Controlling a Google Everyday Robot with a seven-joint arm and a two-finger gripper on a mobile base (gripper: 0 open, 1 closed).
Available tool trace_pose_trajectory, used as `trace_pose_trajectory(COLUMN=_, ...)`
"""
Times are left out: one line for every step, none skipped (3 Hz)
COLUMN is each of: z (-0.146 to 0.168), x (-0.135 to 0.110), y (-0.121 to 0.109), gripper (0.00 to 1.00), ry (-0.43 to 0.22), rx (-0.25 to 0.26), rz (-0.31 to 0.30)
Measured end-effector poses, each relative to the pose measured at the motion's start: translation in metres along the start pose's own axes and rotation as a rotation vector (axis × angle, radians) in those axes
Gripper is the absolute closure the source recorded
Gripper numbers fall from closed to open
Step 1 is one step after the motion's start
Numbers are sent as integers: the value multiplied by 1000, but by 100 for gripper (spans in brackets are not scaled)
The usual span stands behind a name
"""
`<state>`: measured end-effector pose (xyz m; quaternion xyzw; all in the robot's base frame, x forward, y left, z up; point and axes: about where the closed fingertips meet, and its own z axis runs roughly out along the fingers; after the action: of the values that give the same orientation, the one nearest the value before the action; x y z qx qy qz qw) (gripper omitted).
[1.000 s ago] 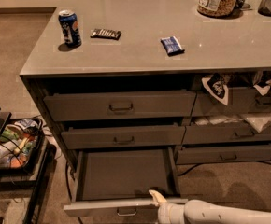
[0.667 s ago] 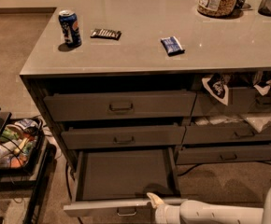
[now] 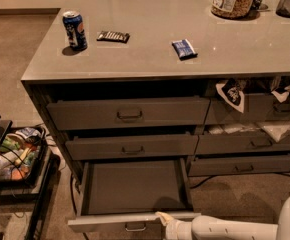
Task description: Close bottom drawer
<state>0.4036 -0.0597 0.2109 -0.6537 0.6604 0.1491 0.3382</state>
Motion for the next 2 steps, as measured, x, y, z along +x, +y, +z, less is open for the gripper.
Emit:
trace_pose_trajectory(z=0, x=0, y=0, gripper=42, ry=0, rx=0, rz=0)
trace_pose_trajectory(z=0, x=0, y=0, gripper=65, ry=0, rx=0, rz=0)
